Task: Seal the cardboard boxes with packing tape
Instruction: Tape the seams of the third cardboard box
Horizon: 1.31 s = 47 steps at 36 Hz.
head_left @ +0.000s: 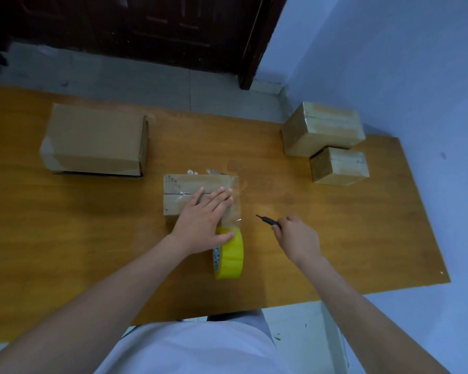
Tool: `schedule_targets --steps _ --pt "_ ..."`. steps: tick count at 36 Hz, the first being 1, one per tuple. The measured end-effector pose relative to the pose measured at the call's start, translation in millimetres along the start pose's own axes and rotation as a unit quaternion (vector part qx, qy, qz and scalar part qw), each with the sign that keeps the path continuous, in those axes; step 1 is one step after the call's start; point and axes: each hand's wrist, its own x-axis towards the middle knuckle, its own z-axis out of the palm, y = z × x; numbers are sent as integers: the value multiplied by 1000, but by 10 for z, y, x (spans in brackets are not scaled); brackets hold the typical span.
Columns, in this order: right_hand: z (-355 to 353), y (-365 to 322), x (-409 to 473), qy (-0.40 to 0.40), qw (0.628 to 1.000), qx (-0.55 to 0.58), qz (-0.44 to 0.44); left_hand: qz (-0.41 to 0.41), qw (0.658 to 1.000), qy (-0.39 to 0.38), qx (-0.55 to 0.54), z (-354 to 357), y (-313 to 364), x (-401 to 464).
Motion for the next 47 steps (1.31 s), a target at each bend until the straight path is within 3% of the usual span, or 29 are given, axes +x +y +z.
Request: schedule_targets --steps 8,11,13,15,18,21,24,29,37,42,47 --pt "509 -43 107 -93 985 101 105 2 1000 0 -15 1 -4 2" --pt "629 -112 88 -59 984 100 137 3 1000 4 -16 -3 -4 7" --pt "626 -203 85 -11 966 199 163 4 1000 6 -12 2 -9 9" --pt "540 -332 89 4 904 394 168 6 1000 6 -9 8 -13 9" --pt "384 -544 49 -73 776 614 126 9 1000 4 -11 6 -18 13" --pt "318 -679 40 -167 726 663 75 14 1000 -10 -11 7 -27 11" --pt "314 -735 31 -210 683 697 59 20 999 -33 -3 2 -38 17" --pt "343 -683 21 -205 696 686 51 20 998 -53 1 -17 -42 19" --pt "329 -736 -4 -146 700 698 40 -38 994 26 -102 -35 -5 78" --pt "289 -742 -70 -138 696 704 43 -51 992 73 -92 13 47 83" --pt "355 -685 -226 -140 724 675 27 -43 993 95 -61 61 5 117"
